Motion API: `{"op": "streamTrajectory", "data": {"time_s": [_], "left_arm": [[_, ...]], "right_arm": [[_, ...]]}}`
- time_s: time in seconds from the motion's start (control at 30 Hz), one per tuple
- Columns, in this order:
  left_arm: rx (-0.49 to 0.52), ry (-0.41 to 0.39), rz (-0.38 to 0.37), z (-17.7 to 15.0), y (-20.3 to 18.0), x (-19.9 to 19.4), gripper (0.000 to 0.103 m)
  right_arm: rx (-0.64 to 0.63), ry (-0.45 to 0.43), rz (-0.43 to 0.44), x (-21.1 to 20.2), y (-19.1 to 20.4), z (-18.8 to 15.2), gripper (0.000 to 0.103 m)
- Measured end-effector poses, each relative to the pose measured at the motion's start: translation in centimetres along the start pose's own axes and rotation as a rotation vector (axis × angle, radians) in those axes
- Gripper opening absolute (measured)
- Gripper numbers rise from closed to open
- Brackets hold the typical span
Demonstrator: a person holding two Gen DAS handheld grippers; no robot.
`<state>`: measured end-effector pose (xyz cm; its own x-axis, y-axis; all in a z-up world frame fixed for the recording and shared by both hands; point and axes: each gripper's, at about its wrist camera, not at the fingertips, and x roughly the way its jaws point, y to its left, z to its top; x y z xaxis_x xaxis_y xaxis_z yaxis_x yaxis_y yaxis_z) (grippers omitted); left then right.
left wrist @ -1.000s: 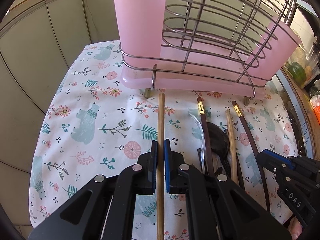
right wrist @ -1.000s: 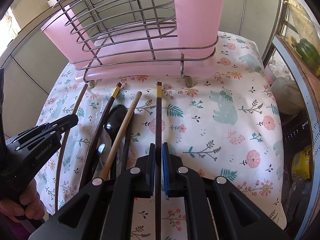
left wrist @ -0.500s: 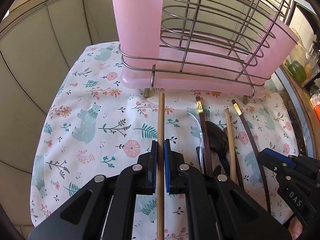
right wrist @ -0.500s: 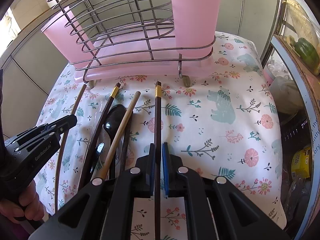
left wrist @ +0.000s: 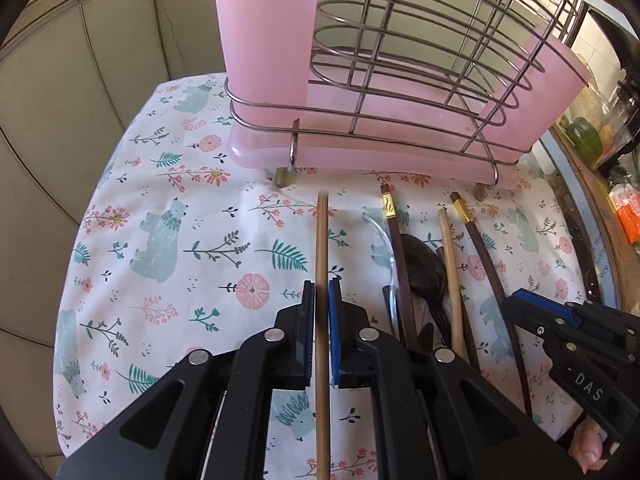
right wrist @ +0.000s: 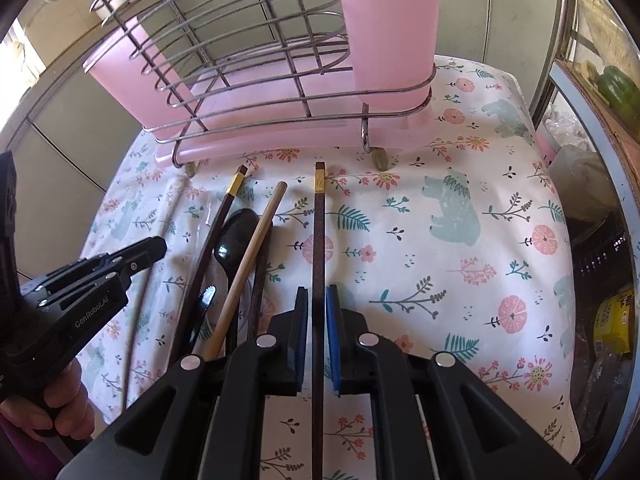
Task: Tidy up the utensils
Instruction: 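Grasp the dark gold-banded chopstick with the right tool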
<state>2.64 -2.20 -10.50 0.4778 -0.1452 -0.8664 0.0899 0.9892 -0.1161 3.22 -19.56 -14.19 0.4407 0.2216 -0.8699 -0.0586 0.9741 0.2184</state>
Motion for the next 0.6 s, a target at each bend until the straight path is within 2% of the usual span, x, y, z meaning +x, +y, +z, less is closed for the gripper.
{"op": "streamTrajectory", "data": {"time_s": [0.07, 0.13, 0.23, 0.4, 0.6], "left_arm": [[0.001, 0.005, -0.022, 0.3, 0.5, -0.1, 0.009], [0.003, 0.012, -0.038, 0.7, 0.8, -0.2, 0.017], [0.012, 0.02, -0.047, 1.3, 1.0, -0.1, 0.019], [0.037, 0.049, -0.043, 2.2, 0.7, 0.7, 0.019], [0.051, 0.103, -0.02, 2.9, 0.3, 2.3, 0.019]], "right_arm": [[0.03, 0.002, 0.046, -0.3, -0.8, 0.4, 0.009], [0.056, 0.005, 0.085, -0.6, -1.6, 0.9, 0.01], [0.06, 0.014, 0.124, -0.7, -2.0, 1.7, 0.01], [0.017, 0.032, 0.114, 0.0, -1.2, 3.0, 0.01], [-0.012, 0.093, 0.071, 2.6, -0.6, 4.8, 0.011]]}}
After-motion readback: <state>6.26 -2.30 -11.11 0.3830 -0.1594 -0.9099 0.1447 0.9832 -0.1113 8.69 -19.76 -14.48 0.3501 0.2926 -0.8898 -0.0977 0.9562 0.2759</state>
